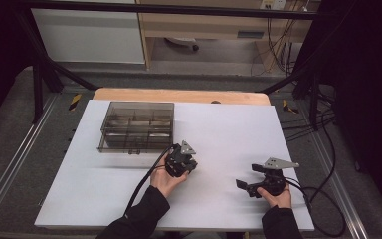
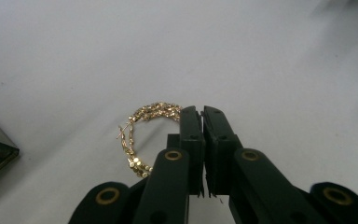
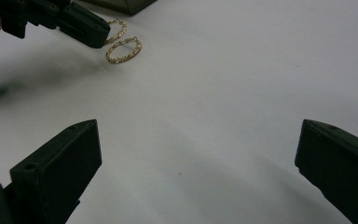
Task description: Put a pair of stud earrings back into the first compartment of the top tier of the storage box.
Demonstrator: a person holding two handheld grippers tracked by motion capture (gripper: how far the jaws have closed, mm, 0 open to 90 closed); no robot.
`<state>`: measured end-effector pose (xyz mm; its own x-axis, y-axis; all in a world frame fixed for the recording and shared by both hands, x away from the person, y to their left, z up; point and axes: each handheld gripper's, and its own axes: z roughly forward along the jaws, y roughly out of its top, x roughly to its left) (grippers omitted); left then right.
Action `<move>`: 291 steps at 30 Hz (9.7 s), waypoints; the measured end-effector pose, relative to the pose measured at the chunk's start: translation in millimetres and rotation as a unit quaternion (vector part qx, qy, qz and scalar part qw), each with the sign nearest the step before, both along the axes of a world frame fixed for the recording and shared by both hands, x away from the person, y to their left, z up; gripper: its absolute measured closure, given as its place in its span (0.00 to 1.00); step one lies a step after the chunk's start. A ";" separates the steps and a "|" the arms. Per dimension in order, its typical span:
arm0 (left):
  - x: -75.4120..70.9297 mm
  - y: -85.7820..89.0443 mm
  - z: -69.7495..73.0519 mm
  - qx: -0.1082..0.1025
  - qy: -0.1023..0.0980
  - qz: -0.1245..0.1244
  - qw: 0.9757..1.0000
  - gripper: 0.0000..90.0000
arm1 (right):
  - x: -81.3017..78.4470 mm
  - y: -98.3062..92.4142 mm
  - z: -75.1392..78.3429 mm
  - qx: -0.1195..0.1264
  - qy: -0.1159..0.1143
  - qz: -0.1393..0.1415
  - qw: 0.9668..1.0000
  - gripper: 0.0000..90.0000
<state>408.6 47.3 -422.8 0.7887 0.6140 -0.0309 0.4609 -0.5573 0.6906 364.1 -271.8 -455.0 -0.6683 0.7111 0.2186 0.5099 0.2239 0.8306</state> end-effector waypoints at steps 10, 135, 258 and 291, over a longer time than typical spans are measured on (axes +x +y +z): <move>-8.8 8.7 6.6 -0.010 0.004 -0.014 1.000 0.97 | 0.1 0.1 -0.1 -0.001 0.000 0.000 1.000 0.01; -6.8 170.5 99.6 -0.012 -0.033 0.078 0.996 0.97 | 0.1 0.2 -0.6 -0.004 0.001 -0.001 1.000 0.01; -47.5 134.6 35.0 -0.016 -0.032 0.041 0.998 0.09 | -0.1 0.0 -0.4 -0.004 0.001 0.000 1.000 0.01; -44.0 65.3 17.8 -0.005 -0.028 -0.010 1.000 0.12 | 0.0 -0.2 -0.4 -0.005 0.000 0.000 1.000 0.01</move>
<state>364.6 112.5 -405.0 0.8018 0.5975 0.0083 0.4098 -0.5599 0.7201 364.1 -272.0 -455.3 -0.6683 0.7131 0.2118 0.5106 0.2327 0.8277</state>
